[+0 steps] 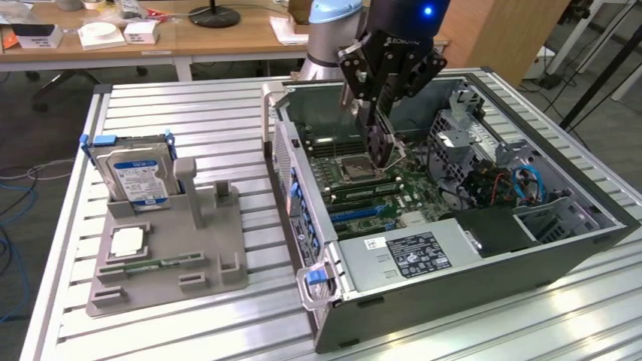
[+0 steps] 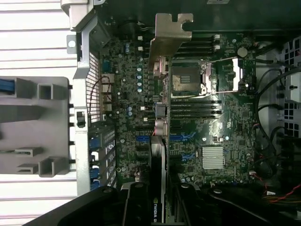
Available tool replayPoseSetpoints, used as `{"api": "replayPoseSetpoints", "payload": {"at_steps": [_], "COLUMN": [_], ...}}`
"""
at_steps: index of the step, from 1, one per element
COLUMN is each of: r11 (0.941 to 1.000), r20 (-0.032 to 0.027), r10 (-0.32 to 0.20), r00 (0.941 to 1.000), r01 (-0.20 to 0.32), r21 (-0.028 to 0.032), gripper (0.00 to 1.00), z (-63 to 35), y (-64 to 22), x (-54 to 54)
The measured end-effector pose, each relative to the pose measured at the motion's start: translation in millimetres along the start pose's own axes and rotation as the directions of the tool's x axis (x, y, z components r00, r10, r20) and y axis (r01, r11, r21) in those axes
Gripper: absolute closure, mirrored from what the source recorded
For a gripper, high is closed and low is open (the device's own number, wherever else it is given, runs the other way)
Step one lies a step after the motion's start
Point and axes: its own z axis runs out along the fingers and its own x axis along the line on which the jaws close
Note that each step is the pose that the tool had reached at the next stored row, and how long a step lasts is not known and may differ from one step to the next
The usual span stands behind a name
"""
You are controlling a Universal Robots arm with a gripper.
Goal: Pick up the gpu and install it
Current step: 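Pick up the gpu and move the gpu toward the slot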
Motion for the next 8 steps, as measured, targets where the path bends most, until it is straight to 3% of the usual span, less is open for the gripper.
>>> {"api": "replayPoseSetpoints", "payload": {"at_steps": [8], "r11": [1.0000], "r20": [0.0000], "r10": [0.000], "r00": [1.0000], "r01": [0.000], "r21": [0.0000], "gripper": [0.74], "z": [-0.1], "y": [0.7], "x": [-14.3]}}
